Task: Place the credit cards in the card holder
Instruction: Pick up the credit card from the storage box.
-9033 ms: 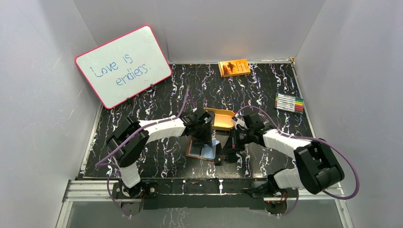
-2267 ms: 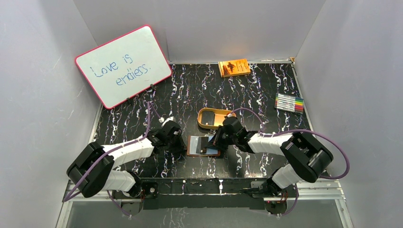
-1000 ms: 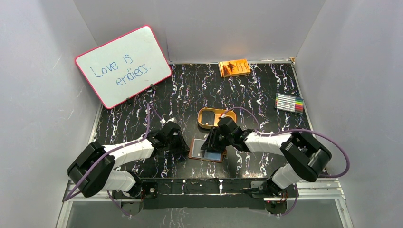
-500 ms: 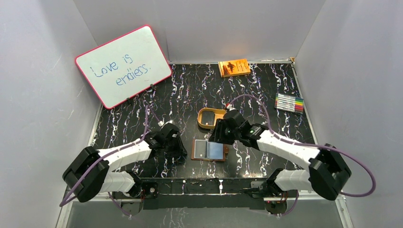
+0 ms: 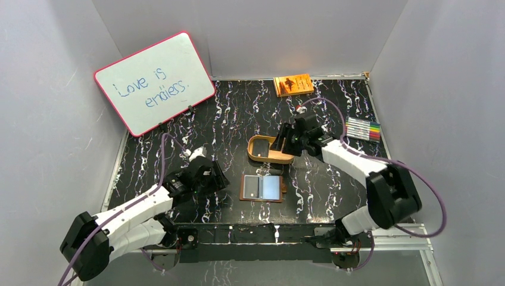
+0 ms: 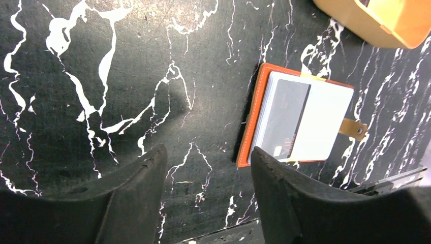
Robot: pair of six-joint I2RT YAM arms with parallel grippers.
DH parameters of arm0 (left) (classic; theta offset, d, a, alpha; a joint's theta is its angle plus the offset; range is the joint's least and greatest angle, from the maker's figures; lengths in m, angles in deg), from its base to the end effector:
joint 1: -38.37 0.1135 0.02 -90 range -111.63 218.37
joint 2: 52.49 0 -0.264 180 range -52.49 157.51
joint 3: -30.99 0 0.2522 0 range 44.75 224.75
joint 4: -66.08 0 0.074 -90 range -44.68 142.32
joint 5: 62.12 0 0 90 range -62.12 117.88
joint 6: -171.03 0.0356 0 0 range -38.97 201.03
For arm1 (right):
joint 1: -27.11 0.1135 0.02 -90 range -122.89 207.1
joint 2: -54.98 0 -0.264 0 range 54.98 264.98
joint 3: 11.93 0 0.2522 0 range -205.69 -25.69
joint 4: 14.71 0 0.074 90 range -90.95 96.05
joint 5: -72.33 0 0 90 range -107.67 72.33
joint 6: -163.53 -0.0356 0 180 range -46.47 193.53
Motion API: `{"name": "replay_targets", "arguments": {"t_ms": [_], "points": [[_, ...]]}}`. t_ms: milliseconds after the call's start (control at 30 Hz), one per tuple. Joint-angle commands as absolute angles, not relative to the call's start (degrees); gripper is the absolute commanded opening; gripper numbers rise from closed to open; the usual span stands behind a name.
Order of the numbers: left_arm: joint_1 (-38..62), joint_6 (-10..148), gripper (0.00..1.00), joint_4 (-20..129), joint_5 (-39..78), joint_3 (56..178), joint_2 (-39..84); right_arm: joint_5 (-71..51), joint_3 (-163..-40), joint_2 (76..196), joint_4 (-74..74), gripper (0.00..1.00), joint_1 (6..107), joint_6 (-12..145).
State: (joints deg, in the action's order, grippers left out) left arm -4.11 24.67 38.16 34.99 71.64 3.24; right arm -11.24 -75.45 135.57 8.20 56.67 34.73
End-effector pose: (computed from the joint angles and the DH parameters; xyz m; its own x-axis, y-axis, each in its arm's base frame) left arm 0.1467 -0.1283 0.1915 -0.7810 -0.4050 -0.4754 -0.0845 0.8227 -0.5621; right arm 0.2605 0.1523 0.2296 -0.7895 0.2681 -0.5521 -0.0900 0.8393 0.5362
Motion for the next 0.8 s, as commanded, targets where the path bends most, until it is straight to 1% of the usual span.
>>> {"name": "replay_targets", "arguments": {"t_ms": [0, 33, 100, 267, 433, 767], "points": [[-3.8, 25.0, 0.62, 35.5, 37.1, 70.9, 0.4, -6.0, -81.2, 142.4, 2.7, 0.74, 56.7, 34.9], [-3.8, 25.0, 0.64, 35.2, 37.2, 70.9, -0.1, -6.2, -82.2, 143.9, 3.0, 0.77, 56.7, 34.9], [-3.8, 24.8, 0.65, 34.5, 37.6, 70.8, -0.8, -6.8, -84.2, 146.9, 4.3, 0.79, 56.7, 35.0], [-3.8, 24.5, 0.67, 33.9, 37.9, 70.4, -1.0, -7.0, -88.0, 152.5, 6.5, 0.79, 56.8, 35.7], [-3.8, 23.3, 0.66, 32.5, 38.9, 70.4, 0.6, -7.4, -90.9, 157.0, 8.9, 0.69, 56.9, 36.6], [-3.8, 23.0, 0.66, 32.6, 39.0, 70.2, 1.1, -10.5, -93.9, 160.9, 13.5, 0.63, 58.0, 38.5]]}}
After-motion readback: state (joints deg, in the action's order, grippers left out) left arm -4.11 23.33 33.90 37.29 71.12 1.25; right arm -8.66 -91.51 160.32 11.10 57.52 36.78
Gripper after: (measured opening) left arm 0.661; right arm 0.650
